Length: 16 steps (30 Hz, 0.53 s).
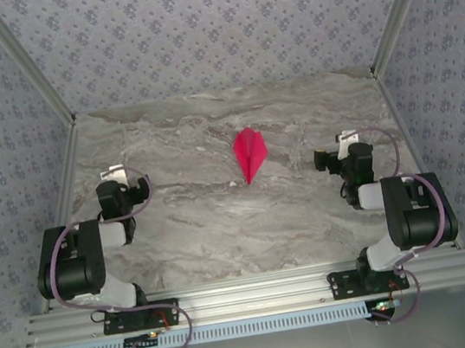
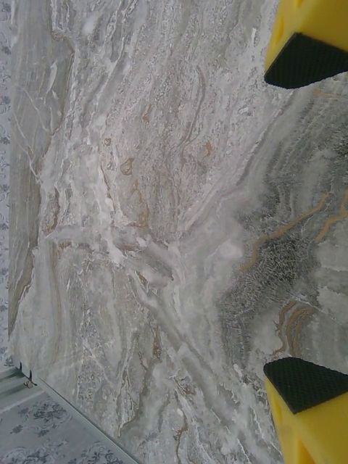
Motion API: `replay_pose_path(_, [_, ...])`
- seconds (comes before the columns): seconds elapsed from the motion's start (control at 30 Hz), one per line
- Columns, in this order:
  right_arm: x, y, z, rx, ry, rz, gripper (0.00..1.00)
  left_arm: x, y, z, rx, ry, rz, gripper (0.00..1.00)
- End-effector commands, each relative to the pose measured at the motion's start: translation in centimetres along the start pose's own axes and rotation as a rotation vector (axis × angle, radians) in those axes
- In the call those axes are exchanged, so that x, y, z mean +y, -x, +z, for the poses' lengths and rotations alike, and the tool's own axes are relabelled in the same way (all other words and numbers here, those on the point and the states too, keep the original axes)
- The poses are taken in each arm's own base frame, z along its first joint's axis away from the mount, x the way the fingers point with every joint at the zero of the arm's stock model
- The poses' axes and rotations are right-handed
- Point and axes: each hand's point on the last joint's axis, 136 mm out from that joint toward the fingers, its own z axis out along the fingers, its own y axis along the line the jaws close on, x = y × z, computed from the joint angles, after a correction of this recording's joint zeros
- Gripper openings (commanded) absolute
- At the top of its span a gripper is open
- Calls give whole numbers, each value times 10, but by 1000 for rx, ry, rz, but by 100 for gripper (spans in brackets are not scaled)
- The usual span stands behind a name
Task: Fold a paper plane with a square sheet of paper (fold left side to right side)
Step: Reset both arms
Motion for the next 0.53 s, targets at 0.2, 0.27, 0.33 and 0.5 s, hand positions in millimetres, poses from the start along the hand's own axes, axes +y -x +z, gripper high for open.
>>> replay_pose_path(0.2, [-3, 5, 1, -24, -34, -33, 100, -4, 9, 1, -19, -26, -4, 98])
replay_pose_path(0.27, [-4, 5, 1, -23, -35, -30, 100, -4, 8, 1, -17, -26, -5, 98])
replay_pose_path(0.33, [-3, 5, 1, -23, -31, -30, 100, -4, 8, 1, -18, -26, -5, 98])
replay_pose_path(0.5, [-4, 5, 1, -22, -33, -29, 100, -4, 9, 1, -19, -25, -5, 98])
